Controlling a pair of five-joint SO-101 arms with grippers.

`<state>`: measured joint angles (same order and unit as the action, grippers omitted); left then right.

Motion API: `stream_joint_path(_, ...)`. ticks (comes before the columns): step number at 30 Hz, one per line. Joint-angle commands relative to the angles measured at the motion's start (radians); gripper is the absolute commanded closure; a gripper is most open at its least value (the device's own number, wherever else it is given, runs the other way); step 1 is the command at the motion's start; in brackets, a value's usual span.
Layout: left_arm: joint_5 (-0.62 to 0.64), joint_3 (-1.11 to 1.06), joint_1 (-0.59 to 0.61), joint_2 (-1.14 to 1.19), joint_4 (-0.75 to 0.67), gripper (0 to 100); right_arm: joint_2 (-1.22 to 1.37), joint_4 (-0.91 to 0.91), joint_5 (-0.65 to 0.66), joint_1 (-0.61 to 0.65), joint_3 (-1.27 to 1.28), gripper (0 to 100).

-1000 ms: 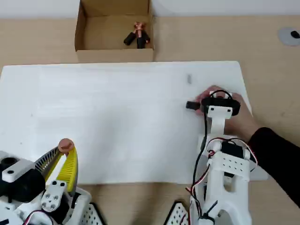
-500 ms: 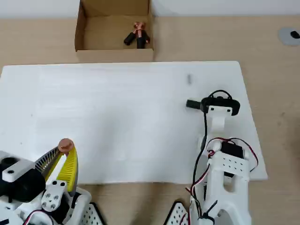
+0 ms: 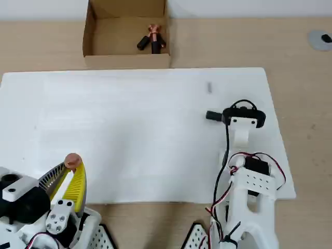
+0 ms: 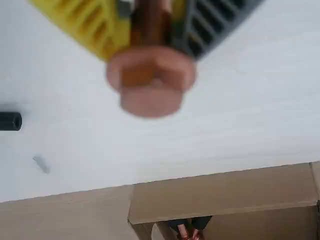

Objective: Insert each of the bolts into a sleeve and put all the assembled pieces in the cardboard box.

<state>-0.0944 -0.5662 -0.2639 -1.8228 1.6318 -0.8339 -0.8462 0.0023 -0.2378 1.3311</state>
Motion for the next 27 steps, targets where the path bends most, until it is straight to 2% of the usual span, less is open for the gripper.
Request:
stream_joint_path(1,0.003,0.015,0.0,-0.007,-0.002,99,-0.012,0.017,0.005,-0.013,0.001,80.6)
stream_joint_path(23,0.003,0.015,0.0,-0.007,-0.002,99,-0.012,0.017,0.002,0.007,0.001,80.5)
stream_joint_path(27,0.003,0.015,0.0,-0.007,-0.002,99,-0.012,0.017,0.005,0.047,0.001,80.5)
